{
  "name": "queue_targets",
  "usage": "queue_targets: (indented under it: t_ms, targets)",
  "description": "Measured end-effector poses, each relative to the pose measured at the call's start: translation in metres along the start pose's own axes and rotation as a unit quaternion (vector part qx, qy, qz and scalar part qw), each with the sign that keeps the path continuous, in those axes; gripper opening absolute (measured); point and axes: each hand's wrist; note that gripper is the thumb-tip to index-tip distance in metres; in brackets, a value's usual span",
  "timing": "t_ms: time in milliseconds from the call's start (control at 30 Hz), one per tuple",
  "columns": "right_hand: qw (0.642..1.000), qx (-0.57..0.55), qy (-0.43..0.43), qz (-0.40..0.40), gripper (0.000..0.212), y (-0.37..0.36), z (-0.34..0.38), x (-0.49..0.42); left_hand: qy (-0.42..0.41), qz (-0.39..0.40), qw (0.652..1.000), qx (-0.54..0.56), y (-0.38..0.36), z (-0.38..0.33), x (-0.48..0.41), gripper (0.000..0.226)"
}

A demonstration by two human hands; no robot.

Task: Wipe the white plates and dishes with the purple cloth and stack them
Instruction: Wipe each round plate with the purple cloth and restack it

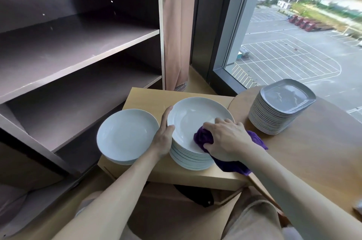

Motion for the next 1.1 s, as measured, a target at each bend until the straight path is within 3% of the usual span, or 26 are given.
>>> queue_targets:
  t_ms: [133, 267, 467, 667, 767, 900, 1100]
  targets:
    - [0.998, 0.004, 0.05, -0.031, 0.033, -0.008, 0.012, -0.007, -0.002, 0.005, 1.0, 0.029, -0.001, 0.004, -0.005, 0.059]
    - [0.991, -0.072, 0.09, -0.062, 0.033, -0.014, 0.032, -0.031, 0.008, 0.003, 0.996, 0.093, -0.001, 0.004, -0.006, 0.041]
    - [0.984, -0.041, 0.06, -0.163, 0.036, -0.024, 0.032, -0.07, -0.015, -0.015, 0.997, 0.074, -0.007, -0.002, -0.003, 0.047]
    - [0.987, -0.009, 0.015, -0.162, 0.034, -0.012, 0.005, -0.095, 0.009, -0.014, 1.0, -0.019, -0.002, 0.007, 0.009, 0.05]
    - [0.984, 0.059, -0.021, -0.165, 0.035, -0.008, -0.007, -0.09, 0.01, -0.026, 0.998, -0.057, -0.001, 0.006, 0.01, 0.051]
    - [0.978, 0.131, -0.075, -0.141, 0.043, -0.005, -0.017, -0.07, 0.016, -0.033, 0.998, -0.053, -0.002, 0.003, 0.011, 0.049]
    - [0.985, 0.113, -0.075, -0.107, 0.039, -0.005, -0.021, -0.04, 0.016, -0.036, 0.999, -0.035, -0.005, 0.005, 0.012, 0.049]
Point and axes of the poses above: each hand's wrist, its own x-axis away from the middle knuckle, its own y-axis out of the back of the hand, z = x × y, and after that the axes turned 10 degrees about z, right-handed
